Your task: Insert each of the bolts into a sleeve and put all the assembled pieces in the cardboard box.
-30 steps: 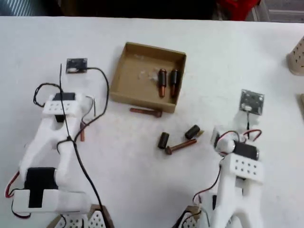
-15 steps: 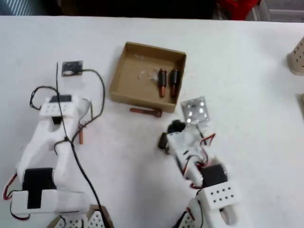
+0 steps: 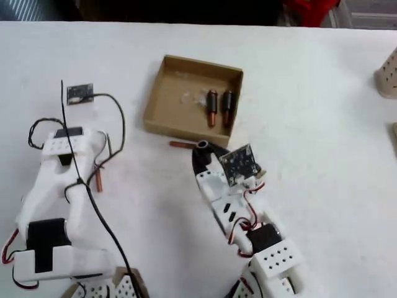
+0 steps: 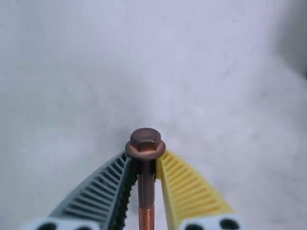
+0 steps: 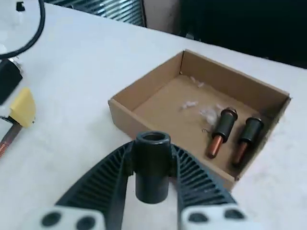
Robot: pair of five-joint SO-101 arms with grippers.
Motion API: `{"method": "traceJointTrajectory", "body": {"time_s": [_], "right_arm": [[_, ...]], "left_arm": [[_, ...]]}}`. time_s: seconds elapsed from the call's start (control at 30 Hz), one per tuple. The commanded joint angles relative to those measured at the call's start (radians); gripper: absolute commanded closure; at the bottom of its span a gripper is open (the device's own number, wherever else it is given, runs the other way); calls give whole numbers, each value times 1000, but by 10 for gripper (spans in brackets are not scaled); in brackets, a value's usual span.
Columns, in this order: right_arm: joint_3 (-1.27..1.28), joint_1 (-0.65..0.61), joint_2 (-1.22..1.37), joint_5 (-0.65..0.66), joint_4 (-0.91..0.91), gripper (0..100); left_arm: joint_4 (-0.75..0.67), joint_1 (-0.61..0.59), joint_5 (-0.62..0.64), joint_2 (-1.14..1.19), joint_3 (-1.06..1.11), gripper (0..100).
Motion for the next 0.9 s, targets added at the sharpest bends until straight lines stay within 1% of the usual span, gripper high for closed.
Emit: {"method": "traceJointTrajectory", "body": {"time_s": [0.0, 0.23, 0.47, 0.6, 0.73, 0.87], "right_arm": [[8, -7, -19, 5, -97, 981], [95, -4, -19, 5, -300, 981], [114, 38, -19, 2, -384, 981], [112, 59, 4, -80, -437, 982], [97, 59, 133, -86, -565, 982], [31, 61, 351, -86, -690, 982]], "left_arm": [[-26, -8, 5, -53, -9, 978], [-26, -8, 5, -53, -9, 978], [-26, -8, 5, -53, -9, 978], [-26, -8, 5, -53, -9, 978], [-26, -8, 5, -53, -9, 978], [-26, -8, 5, -53, -9, 978]]}}
